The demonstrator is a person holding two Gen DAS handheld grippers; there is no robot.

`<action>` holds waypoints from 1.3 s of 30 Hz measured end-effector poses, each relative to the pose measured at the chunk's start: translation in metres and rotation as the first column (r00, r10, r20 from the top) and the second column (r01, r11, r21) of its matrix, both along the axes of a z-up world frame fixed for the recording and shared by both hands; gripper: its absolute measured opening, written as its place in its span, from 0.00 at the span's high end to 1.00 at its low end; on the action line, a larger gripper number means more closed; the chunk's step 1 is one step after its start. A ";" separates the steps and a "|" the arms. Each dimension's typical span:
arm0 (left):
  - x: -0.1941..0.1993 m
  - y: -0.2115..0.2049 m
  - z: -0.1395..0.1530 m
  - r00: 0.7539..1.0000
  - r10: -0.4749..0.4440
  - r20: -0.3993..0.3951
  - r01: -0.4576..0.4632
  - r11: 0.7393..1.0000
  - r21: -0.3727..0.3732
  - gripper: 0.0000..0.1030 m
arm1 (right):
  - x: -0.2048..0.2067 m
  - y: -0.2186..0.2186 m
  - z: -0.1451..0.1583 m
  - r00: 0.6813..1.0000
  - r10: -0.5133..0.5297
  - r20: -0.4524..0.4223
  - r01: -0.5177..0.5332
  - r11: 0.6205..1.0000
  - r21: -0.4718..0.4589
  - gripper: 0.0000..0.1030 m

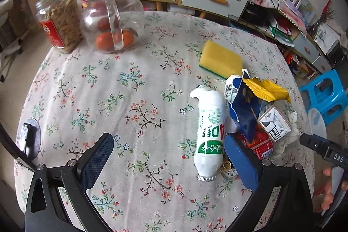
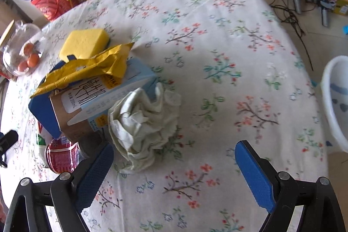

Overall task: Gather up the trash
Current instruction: 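Move both tools back over the trash on the table, then grasp the crumpled white paper with the right tool while the left tool grasps the white bottle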

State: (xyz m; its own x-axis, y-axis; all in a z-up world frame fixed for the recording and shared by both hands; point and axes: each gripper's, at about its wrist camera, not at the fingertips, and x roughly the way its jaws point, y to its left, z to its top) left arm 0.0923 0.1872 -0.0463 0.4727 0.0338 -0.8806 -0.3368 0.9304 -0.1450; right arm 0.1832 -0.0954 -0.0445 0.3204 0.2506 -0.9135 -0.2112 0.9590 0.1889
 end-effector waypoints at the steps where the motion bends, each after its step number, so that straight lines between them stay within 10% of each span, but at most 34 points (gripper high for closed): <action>1: 0.001 0.001 -0.003 1.000 -0.006 -0.005 0.006 1.000 -0.016 0.03 | 0.001 0.003 -0.002 1.000 0.004 -0.003 -0.004 1.000 -0.002 0.09; 8: 0.014 0.000 -0.024 0.997 -0.070 -0.014 0.067 0.983 -0.169 0.21 | 0.005 0.026 -0.017 0.999 0.044 -0.029 -0.045 0.999 -0.022 0.13; 26: 0.047 -0.024 -0.056 0.989 -0.130 -0.068 0.110 0.964 -0.241 0.59 | 0.016 0.047 -0.038 0.996 0.067 -0.054 -0.070 0.996 -0.051 0.36; 31: 0.046 -0.027 -0.054 0.988 -0.136 -0.067 0.117 0.966 -0.230 0.60 | 0.016 0.046 -0.036 0.996 0.063 -0.055 -0.065 0.998 -0.020 0.56; 39: 0.032 -0.013 -0.035 0.995 -0.094 -0.023 0.086 0.967 -0.239 0.60 | 0.008 0.034 -0.021 0.997 0.061 -0.038 -0.061 0.998 0.019 0.61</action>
State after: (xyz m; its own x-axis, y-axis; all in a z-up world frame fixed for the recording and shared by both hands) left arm 0.1239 0.1740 -0.0816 0.4339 -0.2197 -0.8738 -0.2619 0.8972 -0.3557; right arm 0.1916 -0.0614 -0.0658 0.2687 0.2848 -0.9202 -0.2615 0.9410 0.2149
